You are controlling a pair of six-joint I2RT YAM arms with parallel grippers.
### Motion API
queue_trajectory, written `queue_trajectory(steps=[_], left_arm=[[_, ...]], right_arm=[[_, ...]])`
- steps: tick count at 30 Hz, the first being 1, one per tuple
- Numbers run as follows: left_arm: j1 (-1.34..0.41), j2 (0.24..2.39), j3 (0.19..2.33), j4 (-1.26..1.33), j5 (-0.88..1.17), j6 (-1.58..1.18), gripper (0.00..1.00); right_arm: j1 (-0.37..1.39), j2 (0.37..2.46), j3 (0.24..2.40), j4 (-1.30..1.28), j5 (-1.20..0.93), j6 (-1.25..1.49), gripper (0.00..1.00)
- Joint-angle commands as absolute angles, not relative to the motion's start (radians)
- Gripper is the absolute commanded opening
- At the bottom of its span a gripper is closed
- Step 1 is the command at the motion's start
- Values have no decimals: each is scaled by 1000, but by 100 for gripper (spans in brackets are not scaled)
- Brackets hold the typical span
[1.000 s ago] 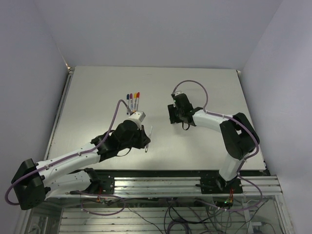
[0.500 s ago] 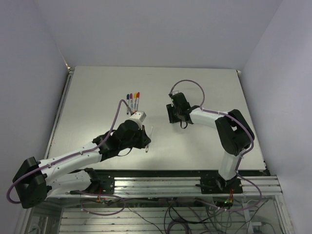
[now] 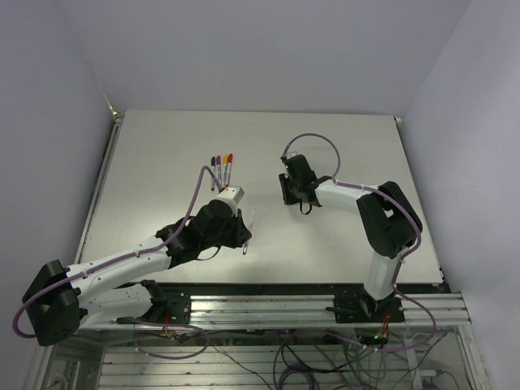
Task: Insert the pens into the pen caps
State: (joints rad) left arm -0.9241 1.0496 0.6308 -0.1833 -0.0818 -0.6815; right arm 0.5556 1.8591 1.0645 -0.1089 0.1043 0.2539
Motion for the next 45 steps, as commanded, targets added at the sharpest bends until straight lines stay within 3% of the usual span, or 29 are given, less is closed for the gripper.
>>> queue_trajectory(steps=[1,3,6,13,22,34,45], left_arm=[[-918,1050,627,-157,-85,-682,7],[-918,1049,624,-154,-89,-681,7],[-917,1059,623,-148,-84,-678,7],[-918,1097,635,-116,-77,-644,7],[-918,1103,670,-5,-85,-593,7],[-935,1074,632,444,50,-574,7],[-1019,1127,641,699,75,-522,7]], right_arm=[[561,1925,1046,-175,89,270,25],[560,1937,1050,-191,85,268,18],[560,1956,1061,-218,74,269,0],[560,1857,1062,-199,75,290,0],[562,1446,1018,-65,69,334,0],[563,917,700,382,2,470,0],[565,787,500,854,-71,575,0]])
